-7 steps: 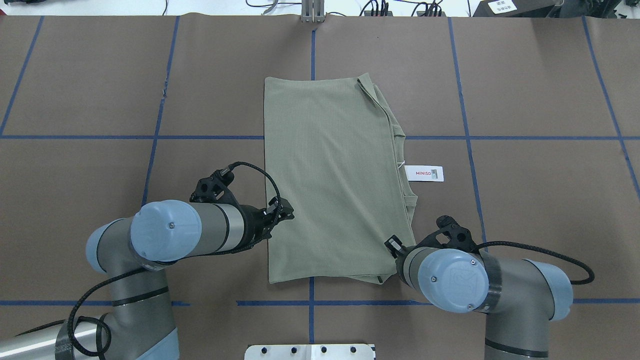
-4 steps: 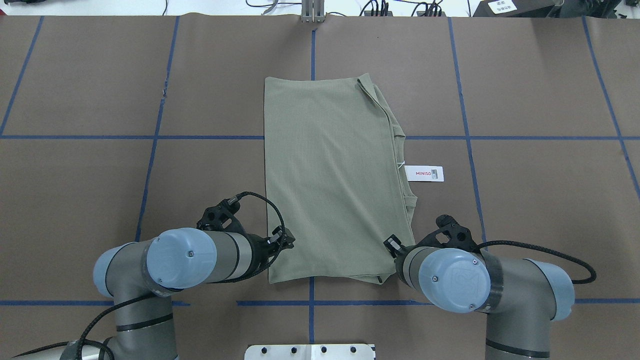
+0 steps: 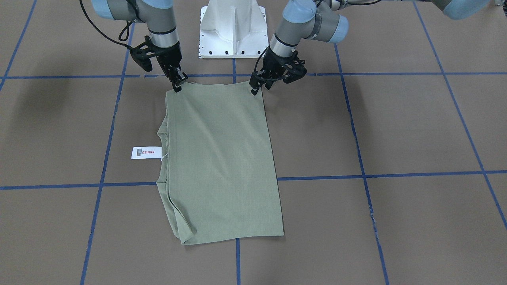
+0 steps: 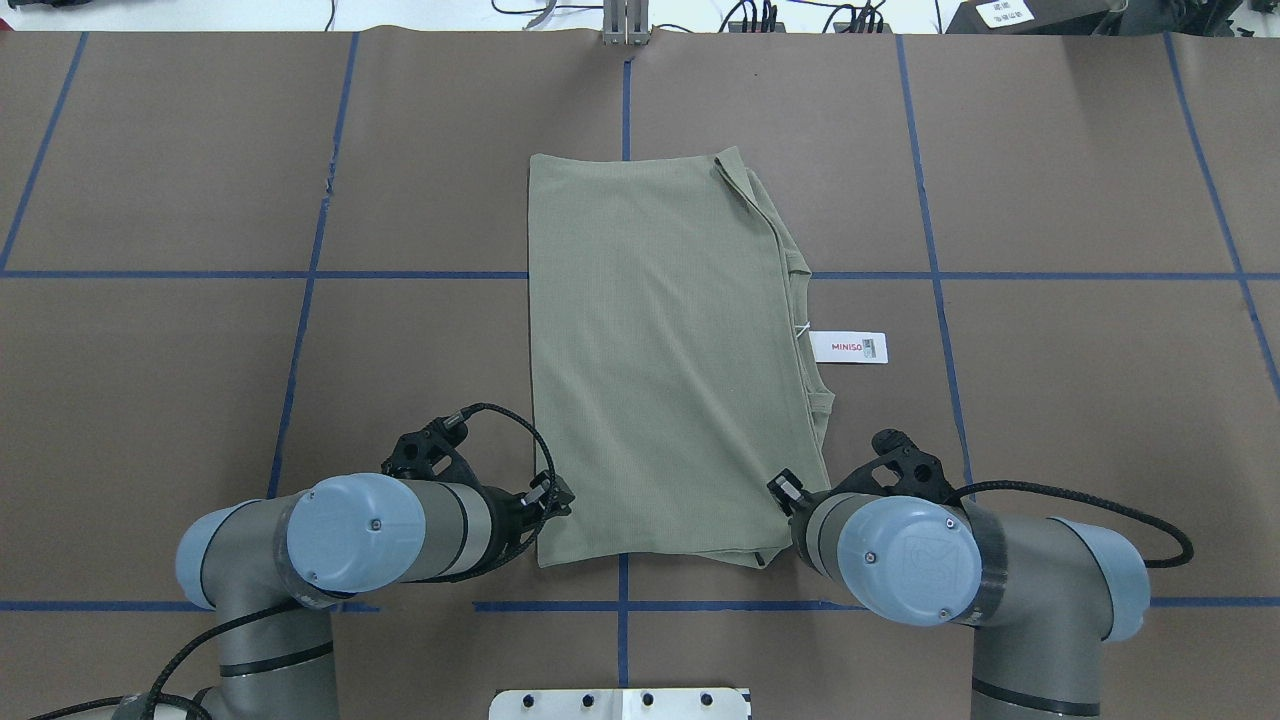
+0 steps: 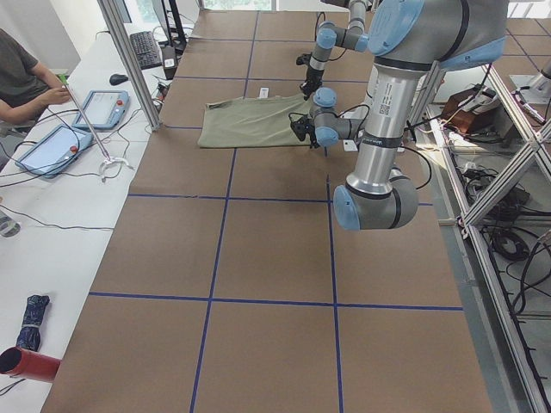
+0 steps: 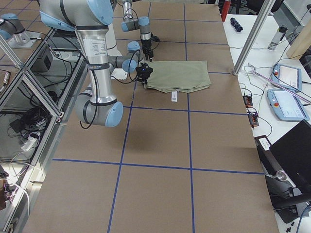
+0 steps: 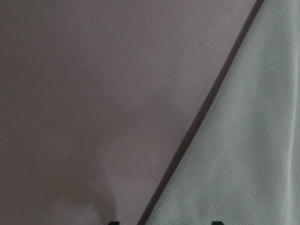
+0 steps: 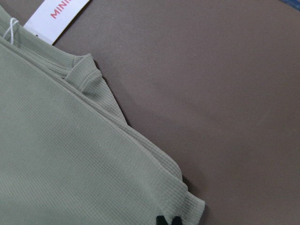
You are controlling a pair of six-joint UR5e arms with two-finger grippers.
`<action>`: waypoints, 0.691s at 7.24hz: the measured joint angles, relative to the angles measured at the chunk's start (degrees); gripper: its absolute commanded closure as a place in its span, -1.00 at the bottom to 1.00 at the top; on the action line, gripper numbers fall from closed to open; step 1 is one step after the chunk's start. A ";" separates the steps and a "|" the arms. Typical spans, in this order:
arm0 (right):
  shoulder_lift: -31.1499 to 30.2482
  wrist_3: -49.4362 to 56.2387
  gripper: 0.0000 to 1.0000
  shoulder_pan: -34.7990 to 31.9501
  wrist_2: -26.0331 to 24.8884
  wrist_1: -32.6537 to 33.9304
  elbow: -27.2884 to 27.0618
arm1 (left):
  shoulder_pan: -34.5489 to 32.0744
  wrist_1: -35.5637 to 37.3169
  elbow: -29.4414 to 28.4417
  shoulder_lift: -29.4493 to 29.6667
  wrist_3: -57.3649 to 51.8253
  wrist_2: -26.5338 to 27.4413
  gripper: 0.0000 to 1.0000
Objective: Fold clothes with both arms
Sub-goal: 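Move the left gripper down to the shirt's bottom corner nearest it and grasp, then lift the bottom edge with both grippers and fold it away from the robot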
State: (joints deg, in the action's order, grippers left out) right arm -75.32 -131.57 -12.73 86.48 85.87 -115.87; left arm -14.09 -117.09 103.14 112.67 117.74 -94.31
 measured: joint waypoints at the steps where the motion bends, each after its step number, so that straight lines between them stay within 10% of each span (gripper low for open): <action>1: -0.01 0.00 1.00 0.04 0.00 0.00 -0.01 | 0.33 0.02 -0.01 0.02 0.02 -0.05 -0.16; 3: -0.08 0.00 1.00 0.05 0.00 0.00 -0.05 | 0.61 0.01 0.06 0.29 0.52 -0.08 0.86; 5: -0.11 0.00 1.00 0.05 0.00 0.00 -0.05 | 0.83 -0.05 0.18 0.34 2.03 -0.09 1.00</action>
State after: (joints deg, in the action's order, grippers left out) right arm -75.43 -131.57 -12.68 86.48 85.87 -115.92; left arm -13.26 -117.15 103.31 113.01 119.77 -94.39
